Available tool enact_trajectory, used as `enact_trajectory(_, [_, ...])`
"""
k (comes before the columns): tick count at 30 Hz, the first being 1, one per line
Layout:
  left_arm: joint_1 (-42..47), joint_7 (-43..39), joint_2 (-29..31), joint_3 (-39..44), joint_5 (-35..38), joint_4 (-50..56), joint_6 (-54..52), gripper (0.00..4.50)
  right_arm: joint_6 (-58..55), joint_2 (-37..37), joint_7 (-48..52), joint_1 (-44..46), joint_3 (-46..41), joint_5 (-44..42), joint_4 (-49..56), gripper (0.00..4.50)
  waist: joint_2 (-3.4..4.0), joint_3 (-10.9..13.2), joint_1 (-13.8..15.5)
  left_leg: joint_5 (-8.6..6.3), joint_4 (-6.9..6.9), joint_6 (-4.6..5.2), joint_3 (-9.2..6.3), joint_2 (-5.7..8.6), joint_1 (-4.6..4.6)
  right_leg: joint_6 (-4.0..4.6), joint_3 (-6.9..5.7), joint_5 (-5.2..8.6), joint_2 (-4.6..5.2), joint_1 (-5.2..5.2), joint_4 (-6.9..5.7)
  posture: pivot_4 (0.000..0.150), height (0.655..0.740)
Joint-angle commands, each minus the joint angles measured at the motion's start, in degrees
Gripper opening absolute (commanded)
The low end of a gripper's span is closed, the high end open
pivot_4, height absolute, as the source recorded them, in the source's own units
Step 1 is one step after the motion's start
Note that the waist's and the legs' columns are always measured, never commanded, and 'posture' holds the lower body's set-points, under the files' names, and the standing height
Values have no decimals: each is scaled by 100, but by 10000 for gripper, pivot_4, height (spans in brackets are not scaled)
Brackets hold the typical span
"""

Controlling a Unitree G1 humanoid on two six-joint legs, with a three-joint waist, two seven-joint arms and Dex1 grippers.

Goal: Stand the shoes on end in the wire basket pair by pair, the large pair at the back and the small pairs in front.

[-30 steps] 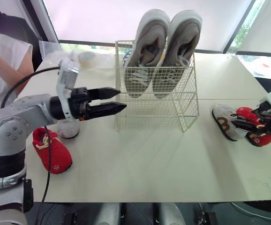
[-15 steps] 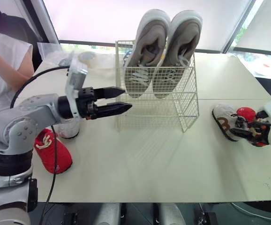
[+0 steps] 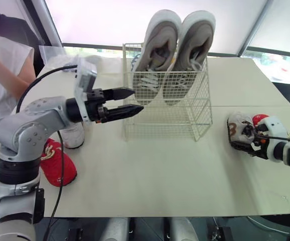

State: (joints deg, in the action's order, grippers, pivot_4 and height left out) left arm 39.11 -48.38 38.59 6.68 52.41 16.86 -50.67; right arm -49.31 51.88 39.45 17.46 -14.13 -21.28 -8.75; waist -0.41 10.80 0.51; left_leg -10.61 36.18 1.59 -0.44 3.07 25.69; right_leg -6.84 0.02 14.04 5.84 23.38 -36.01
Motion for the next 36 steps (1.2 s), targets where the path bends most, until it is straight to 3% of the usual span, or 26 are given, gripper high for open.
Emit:
enact_trajectory(1, [140,6,28,48,-69,84,128,36756,186,-13,-76,192,-124,50,46,21856,0,0,9,0,0,0,0,0,0,0,0,0,-1,0,0,1500,7347])
enact_trajectory(5, [111,-8,26,29,-144,100,164,36756,162,-18,-130,159,-239,6,130,9506,0,0,14,0,-1,0,0,0,0,0,0,0,-1,0,2,1500,7347])
enact_trajectory(8, [112,-25,16,13,-180,98,180,36756,167,61,-95,-7,-421,-72,488,4927,0,0,14,0,-1,0,0,0,0,0,0,0,0,-1,2,1500,7347])
enact_trajectory(15, [368,-102,34,143,-55,-266,39,36756,280,562,-52,250,-1402,-347,1543,4927,13,8,19,-1,-2,-1,1,0,3,-1,0,0,0,4,1,1500,7347])
enact_trajectory(22, [1200,-284,13,377,420,-1374,-510,36756,696,1256,761,1300,-1842,-1159,2454,4927,9,9,9,-1,-9,0,1,-3,3,-2,-1,1,-4,8,4,1500,7347])
enact_trajectory(28, [2194,-841,280,412,830,-2588,-1532,36756,1138,1574,1753,1899,-1182,-1848,3131,4927,5,11,-1,-6,-4,2,1,-4,10,-3,-3,1,0,5,16,1500,7347])
enact_trajectory(36, [2903,-1545,448,197,718,-3157,-2102,36756,2002,1415,2275,2401,-28,-1486,3147,4927,5,11,-6,-11,-16,-1,0,-4,20,-2,-3,0,13,13,36,1500,7347])
